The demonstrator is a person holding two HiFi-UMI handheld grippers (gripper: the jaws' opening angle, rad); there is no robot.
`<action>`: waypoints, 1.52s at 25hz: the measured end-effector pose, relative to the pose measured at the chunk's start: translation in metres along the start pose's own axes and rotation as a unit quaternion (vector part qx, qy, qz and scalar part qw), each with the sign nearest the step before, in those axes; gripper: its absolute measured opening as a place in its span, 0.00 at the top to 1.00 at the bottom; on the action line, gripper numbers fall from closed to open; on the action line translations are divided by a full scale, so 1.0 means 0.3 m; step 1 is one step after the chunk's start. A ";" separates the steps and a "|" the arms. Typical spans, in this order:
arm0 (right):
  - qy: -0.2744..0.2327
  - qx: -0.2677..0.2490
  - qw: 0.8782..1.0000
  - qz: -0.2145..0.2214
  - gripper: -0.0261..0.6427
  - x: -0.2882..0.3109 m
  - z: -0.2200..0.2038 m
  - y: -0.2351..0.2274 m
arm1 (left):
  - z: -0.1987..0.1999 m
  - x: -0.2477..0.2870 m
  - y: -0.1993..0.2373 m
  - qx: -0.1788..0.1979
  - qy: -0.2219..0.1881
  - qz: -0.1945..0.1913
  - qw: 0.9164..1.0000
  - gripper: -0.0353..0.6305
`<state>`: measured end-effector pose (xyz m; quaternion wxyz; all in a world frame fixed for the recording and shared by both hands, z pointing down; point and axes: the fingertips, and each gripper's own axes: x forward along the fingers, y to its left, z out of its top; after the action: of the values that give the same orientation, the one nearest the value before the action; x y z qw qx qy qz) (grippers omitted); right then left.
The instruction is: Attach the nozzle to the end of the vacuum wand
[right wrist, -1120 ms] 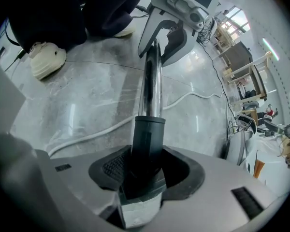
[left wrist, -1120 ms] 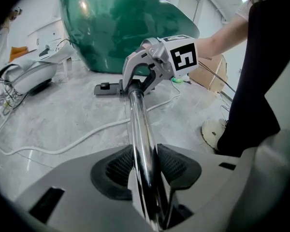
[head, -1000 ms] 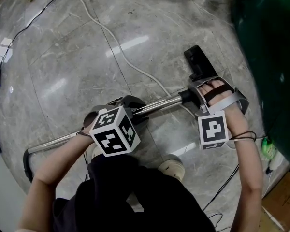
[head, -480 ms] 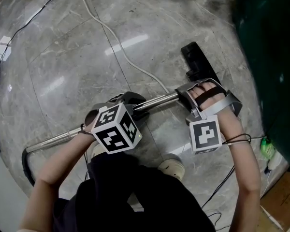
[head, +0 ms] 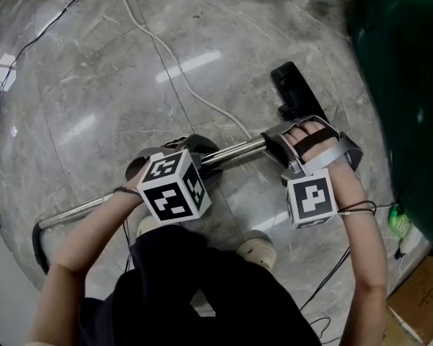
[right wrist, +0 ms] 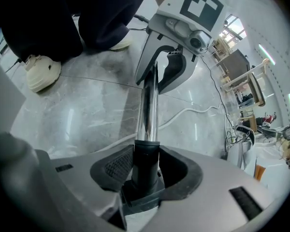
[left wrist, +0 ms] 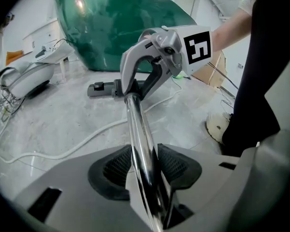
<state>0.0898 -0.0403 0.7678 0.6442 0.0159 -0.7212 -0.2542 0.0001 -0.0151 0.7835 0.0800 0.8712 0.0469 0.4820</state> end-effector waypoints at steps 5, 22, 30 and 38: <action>-0.020 0.015 0.999 -0.036 0.71 -0.023 -0.010 -0.017 | -0.017 0.008 0.004 0.021 0.014 0.008 1.000 0.70; -0.228 0.475 0.816 -0.236 0.71 -0.325 -0.199 -0.210 | 0.255 -0.273 0.219 -0.069 -0.234 0.040 0.969 0.70; -0.353 0.697 0.511 -0.358 0.77 -0.501 -0.419 -0.109 | 0.377 -0.354 0.333 -0.067 -0.332 0.153 0.928 0.75; -0.387 0.777 0.338 -0.364 0.94 -0.492 -0.461 0.013 | 0.343 -0.356 0.348 -0.102 -0.356 0.191 0.909 0.93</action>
<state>0.2455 -0.0331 0.6390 -0.1663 0.6702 -0.6844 0.2340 0.0311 -0.1443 0.6602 0.0864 0.9644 -0.2012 0.1482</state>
